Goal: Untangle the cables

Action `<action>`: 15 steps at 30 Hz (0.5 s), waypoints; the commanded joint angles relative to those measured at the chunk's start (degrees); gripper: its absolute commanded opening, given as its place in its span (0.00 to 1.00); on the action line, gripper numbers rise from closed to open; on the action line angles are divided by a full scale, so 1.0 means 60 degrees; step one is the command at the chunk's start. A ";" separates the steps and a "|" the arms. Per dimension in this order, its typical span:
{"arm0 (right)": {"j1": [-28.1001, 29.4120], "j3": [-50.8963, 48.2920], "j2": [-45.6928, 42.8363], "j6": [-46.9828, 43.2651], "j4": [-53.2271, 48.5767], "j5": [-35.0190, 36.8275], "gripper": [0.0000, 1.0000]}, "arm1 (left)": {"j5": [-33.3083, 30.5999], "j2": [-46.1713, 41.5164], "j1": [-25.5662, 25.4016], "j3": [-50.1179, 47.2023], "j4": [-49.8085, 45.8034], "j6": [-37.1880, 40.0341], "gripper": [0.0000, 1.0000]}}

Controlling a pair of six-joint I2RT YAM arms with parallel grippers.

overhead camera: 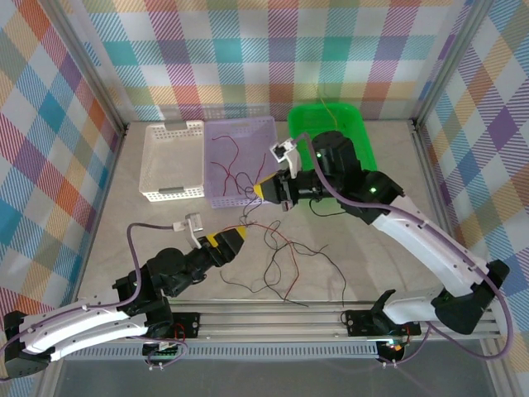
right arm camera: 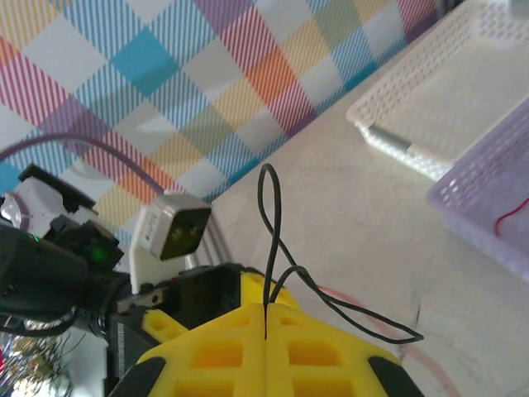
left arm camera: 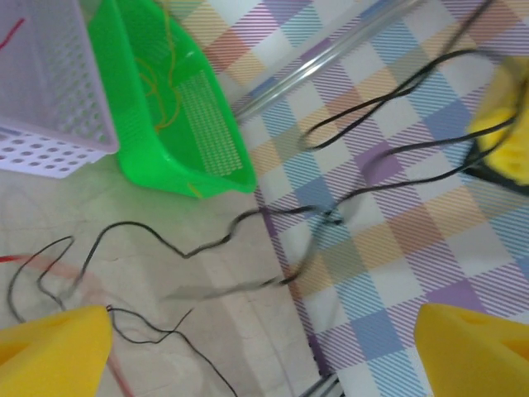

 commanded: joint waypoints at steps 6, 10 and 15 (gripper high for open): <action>-0.0016 -0.0210 0.0479 0.0195 0.0432 -0.1581 0.00 | 0.0529 0.1276 -0.0096 0.1261 0.0279 0.1009 0.94; -0.0016 -0.0233 0.0365 0.0168 0.0368 -0.1659 0.00 | 0.0245 0.1225 -0.0096 0.1480 -0.0086 0.1190 0.90; -0.0016 -0.0362 0.0318 0.0244 0.0427 -0.1881 0.00 | 0.0051 0.0747 -0.0096 0.1300 -0.0061 0.1307 0.64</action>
